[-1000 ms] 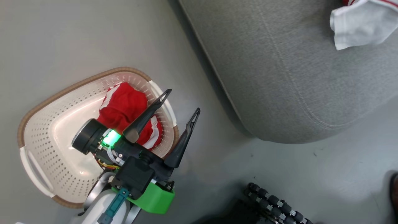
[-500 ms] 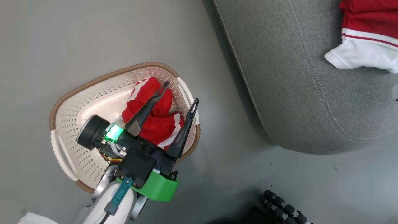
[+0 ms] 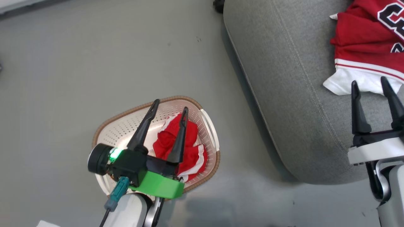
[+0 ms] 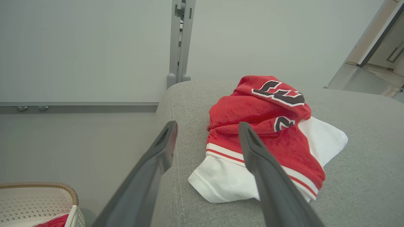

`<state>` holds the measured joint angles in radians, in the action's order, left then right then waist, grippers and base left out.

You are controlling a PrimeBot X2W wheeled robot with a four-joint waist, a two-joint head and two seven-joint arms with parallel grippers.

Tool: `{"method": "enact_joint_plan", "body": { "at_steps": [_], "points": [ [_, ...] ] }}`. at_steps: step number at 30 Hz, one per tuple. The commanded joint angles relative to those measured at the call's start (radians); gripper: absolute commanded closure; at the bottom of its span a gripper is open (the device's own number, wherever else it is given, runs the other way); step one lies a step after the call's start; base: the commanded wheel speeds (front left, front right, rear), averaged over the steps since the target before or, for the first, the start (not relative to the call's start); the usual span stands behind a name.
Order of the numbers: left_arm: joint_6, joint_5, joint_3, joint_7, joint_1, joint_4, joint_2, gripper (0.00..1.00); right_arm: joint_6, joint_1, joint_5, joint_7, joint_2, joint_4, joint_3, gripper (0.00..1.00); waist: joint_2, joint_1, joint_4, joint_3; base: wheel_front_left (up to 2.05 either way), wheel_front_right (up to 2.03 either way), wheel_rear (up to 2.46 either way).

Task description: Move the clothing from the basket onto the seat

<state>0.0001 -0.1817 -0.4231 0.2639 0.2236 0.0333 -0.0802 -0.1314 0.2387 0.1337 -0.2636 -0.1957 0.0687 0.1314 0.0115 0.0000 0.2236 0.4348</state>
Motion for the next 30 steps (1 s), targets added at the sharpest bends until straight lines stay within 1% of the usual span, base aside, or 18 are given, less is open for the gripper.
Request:
{"method": "enact_joint_plan", "body": {
  "at_steps": [1, 8, 14, 18, 21, 24, 26, 30],
  "points": [
    [0.012, 0.001, 0.014, 0.0, -0.032, -0.002, 0.007, 0.0, 0.001, -0.026, -0.007, -0.002, -0.009, 0.002, -0.015, 0.0, -0.0115, 0.0, -0.097, -0.159, 0.0, 0.0, 0.0],
    [0.061, -0.001, 0.095, 0.0, -0.123, -0.014, 0.027, 0.0, 0.001, -0.117, 0.016, -0.002, 0.023, -0.005, -0.118, 0.0, -0.0115, 0.0, -0.191, -0.316, 0.0, 0.0, 0.0],
    [0.082, -0.006, 0.154, 0.0, -0.198, -0.028, 0.029, 0.0, 0.001, -0.197, 0.038, -0.002, 0.065, -0.018, -0.186, 0.0, -0.0115, 0.0, -0.249, -0.413, 0.0, 0.0, 0.0],
    [0.099, 0.001, 0.179, 0.0, -0.248, -0.062, 0.029, 0.0, 0.001, -0.254, 0.046, -0.002, 0.088, -0.066, -0.207, 0.0, -0.0115, 0.0, -0.277, -0.443, 0.0, 0.0, 0.0],
    [0.099, 0.01, 0.193, 0.0, -0.294, -0.077, 0.029, 0.0, 0.001, -0.301, 0.039, -0.002, 0.094, -0.118, -0.223, 0.0, -0.0115, 0.0, -0.287, -0.457, 0.0, 0.0, 0.0],
    [0.088, 0.02, 0.202, 0.0, -0.328, -0.081, 0.029, 0.0, 0.001, -0.345, 0.034, -0.002, 0.098, -0.152, -0.224, 0.0, -0.0115, 0.0, -0.29, -0.467, 0.0, 0.0, 0.0],
    [0.074, 0.031, 0.201, 0.0, -0.351, -0.086, 0.029, 0.0, 0.001, -0.369, 0.025, -0.002, 0.095, -0.162, -0.227, 0.0, -0.0115, 0.0, -0.29, -0.474, 0.0, 0.0, 0.0],
    [0.054, 0.037, 0.2, 0.0, -0.396, -0.115, 0.029, 0.0, 0.001, -0.418, 0.035, -0.001, 0.111, -0.148, -0.197, 0.0, -0.0115, 0.0, -0.282, -0.496, 0.0, 0.0, 0.0]
  ]
}}
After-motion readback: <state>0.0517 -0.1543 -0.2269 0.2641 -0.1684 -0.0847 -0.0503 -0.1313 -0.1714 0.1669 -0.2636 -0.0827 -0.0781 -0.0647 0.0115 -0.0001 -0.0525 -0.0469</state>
